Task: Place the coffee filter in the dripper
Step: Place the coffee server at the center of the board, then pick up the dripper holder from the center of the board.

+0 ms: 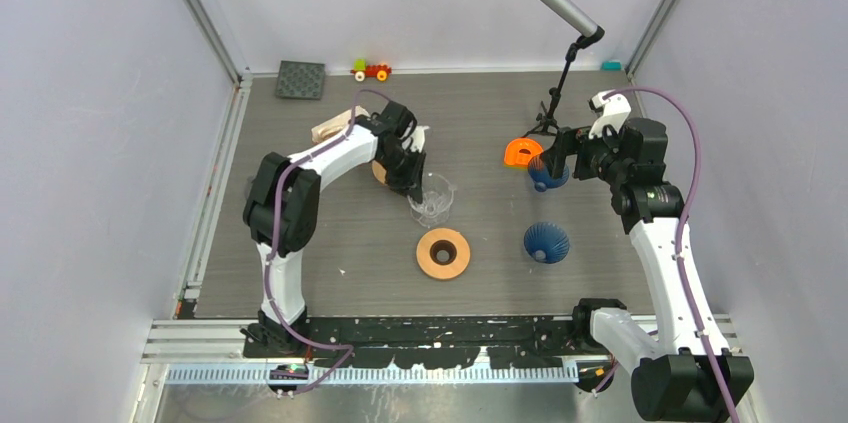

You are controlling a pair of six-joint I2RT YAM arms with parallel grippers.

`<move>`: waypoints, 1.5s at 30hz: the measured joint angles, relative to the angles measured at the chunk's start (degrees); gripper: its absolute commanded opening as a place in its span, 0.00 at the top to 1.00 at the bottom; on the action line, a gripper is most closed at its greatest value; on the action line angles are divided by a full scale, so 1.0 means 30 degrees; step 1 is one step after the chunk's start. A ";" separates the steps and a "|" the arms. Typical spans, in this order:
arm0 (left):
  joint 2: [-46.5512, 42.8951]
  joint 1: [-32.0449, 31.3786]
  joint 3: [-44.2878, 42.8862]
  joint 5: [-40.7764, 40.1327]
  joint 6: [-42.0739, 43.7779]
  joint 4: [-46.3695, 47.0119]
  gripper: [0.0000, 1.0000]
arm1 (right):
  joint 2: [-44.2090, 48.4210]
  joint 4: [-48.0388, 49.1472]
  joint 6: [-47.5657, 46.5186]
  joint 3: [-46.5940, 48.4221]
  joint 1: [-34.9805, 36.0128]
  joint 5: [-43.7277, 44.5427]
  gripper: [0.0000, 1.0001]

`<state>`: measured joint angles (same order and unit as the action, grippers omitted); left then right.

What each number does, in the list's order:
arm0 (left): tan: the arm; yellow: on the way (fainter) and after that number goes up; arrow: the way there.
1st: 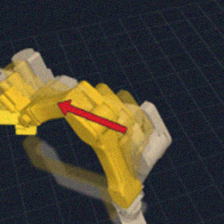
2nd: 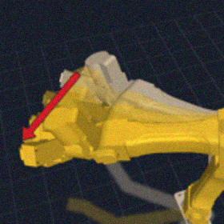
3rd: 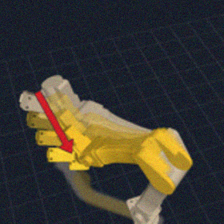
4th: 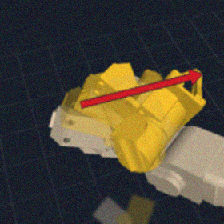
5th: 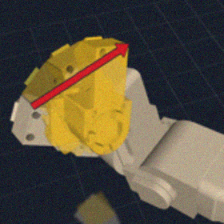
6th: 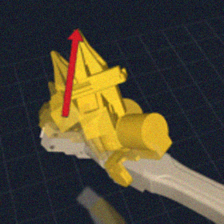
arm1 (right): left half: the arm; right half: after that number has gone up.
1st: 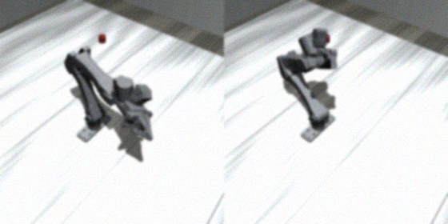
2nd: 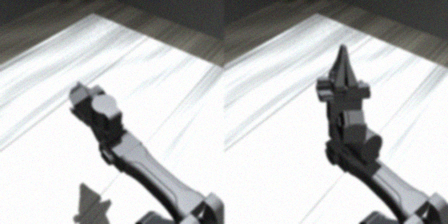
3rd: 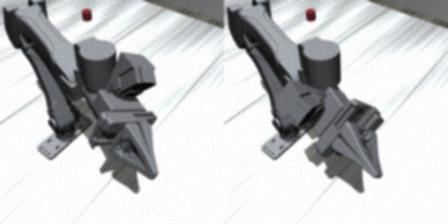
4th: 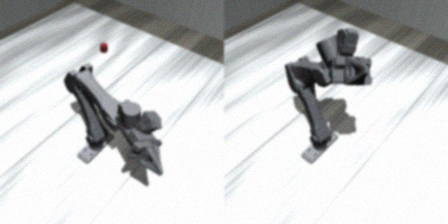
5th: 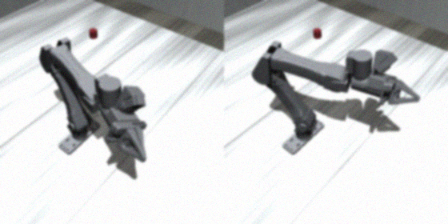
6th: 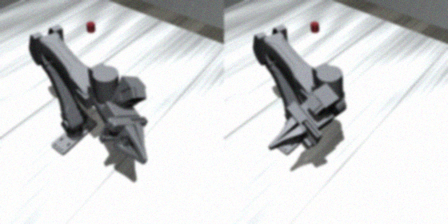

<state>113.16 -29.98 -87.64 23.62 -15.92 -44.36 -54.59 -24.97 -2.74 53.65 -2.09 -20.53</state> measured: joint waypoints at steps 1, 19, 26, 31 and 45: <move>-0.0015 -0.0015 0.0539 0.0058 0.0029 0.0160 0.98 | 0.0000 0.0000 -0.0007 0.0000 0.0000 0.0000 0.03; -0.1625 -0.0342 0.3031 0.0481 0.1559 0.1275 0.47 | -0.2353 -0.3031 -0.3541 0.1523 0.5865 -0.0590 0.07; -0.3694 0.0357 0.1770 0.0058 0.3490 -0.0342 0.29 | -0.4532 -0.4626 -0.6521 0.1989 1.1941 -0.0379 0.13; -0.6091 0.2965 0.1508 0.0051 0.4408 -0.1064 0.09 | -0.6849 -0.4772 -0.7985 0.2025 1.5759 0.0568 0.15; -1.1555 0.5785 0.2484 -0.1428 0.5996 -0.2565 0.04 | -1.1723 -0.4197 -1.0586 0.2004 1.9635 0.2484 0.16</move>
<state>78.50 -12.62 -80.18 19.33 2.07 -52.05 -89.76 -37.56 -34.50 59.66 56.82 -13.08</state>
